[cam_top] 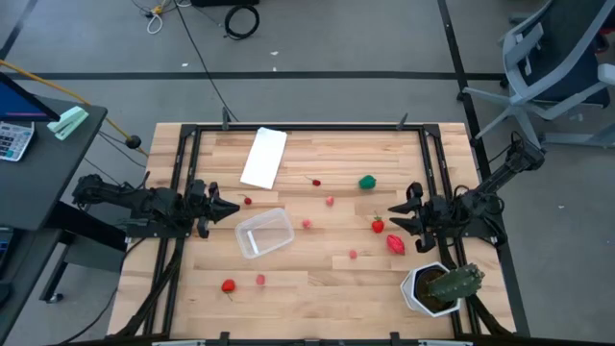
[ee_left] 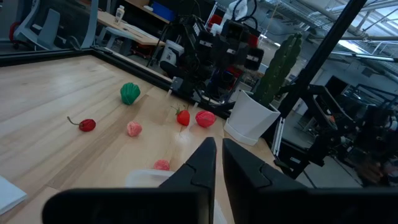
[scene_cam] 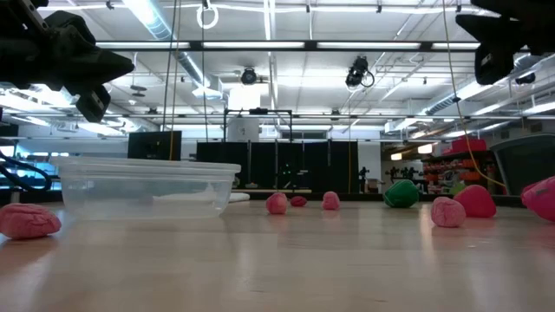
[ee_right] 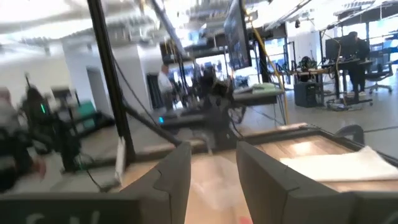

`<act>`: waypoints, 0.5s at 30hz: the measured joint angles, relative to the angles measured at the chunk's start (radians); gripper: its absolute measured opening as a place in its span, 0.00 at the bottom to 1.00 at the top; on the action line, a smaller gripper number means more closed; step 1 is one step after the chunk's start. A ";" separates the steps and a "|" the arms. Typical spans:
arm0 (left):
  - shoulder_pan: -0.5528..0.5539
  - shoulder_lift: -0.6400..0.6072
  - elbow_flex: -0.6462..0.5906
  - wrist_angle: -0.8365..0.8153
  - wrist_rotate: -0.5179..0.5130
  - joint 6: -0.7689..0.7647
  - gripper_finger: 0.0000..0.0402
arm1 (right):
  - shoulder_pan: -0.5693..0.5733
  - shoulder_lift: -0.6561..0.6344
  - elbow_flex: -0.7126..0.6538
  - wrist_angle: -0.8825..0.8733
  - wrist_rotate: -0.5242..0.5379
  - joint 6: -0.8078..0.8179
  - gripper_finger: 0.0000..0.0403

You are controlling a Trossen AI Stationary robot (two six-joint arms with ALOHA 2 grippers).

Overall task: Pick and placing Produce into tupperware
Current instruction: Put the cherry into the transparent bin

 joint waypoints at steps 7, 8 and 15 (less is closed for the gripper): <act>0.009 0.000 -0.003 0.073 -0.066 -0.001 0.07 | 0.000 0.028 0.193 -0.154 -0.053 -0.088 0.34; 0.014 0.000 -0.002 0.133 -0.073 0.000 0.07 | 0.000 0.049 0.246 -0.232 -0.053 -0.077 0.34; 0.018 -0.001 0.000 0.306 -0.071 0.107 0.08 | 0.000 0.270 0.622 -0.486 -0.009 -0.071 0.34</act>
